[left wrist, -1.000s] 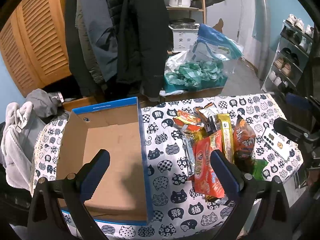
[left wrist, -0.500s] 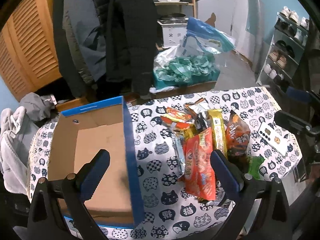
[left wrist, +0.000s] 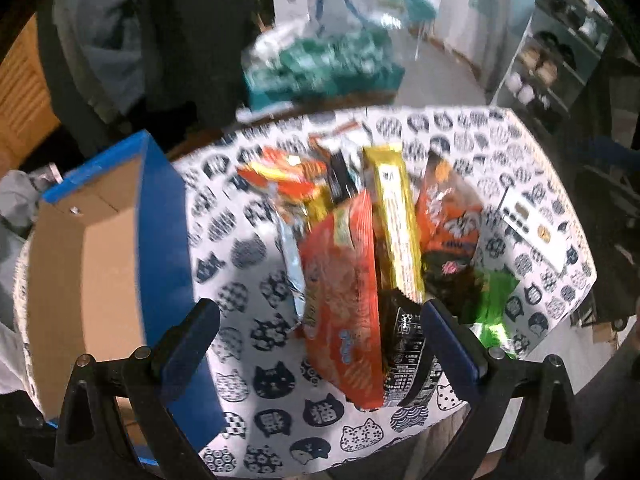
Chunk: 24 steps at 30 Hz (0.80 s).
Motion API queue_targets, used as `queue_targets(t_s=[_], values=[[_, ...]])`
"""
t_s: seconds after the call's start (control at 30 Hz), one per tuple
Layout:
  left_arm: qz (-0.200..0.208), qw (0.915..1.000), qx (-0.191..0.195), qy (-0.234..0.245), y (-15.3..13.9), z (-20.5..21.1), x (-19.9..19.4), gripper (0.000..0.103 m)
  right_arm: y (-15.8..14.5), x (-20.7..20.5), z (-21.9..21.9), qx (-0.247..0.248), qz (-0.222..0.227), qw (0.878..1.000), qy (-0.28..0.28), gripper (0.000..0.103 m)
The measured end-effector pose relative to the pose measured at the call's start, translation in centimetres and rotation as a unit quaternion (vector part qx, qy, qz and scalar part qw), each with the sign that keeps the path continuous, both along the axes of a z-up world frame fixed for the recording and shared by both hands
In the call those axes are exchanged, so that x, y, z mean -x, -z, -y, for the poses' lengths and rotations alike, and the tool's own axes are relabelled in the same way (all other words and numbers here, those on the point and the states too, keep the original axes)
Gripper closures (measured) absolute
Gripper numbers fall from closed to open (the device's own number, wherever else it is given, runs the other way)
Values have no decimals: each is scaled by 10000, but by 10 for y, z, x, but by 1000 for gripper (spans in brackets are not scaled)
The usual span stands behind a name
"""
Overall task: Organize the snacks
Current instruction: 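Grasp the orange chip bag from the snack pile with the left gripper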
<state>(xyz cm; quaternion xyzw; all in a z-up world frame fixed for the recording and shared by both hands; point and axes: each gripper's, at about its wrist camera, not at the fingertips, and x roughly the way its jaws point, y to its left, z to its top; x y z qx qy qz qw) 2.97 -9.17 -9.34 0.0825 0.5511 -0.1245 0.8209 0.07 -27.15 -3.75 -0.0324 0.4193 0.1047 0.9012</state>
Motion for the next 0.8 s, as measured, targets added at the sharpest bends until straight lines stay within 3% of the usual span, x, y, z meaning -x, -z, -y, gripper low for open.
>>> queue_targets(t_s=[0.13, 0.37, 0.53, 0.8], values=[[-324, 9994, 112, -67, 24, 3, -11, 1, 16, -5, 7, -74, -279, 9995, 93, 3], [-509, 9986, 68, -84, 49, 9, -25, 4, 35, -15, 10, -196, -623, 9976, 219, 3], [-617, 9980, -119, 7, 67, 11, -32, 23, 59, -30, 9, -354, -1054, 9933, 299, 3], [-854, 9961, 152, -131, 87, -2, -40, 63, 111, -60, 4, -545, -1821, 9804, 518, 3]])
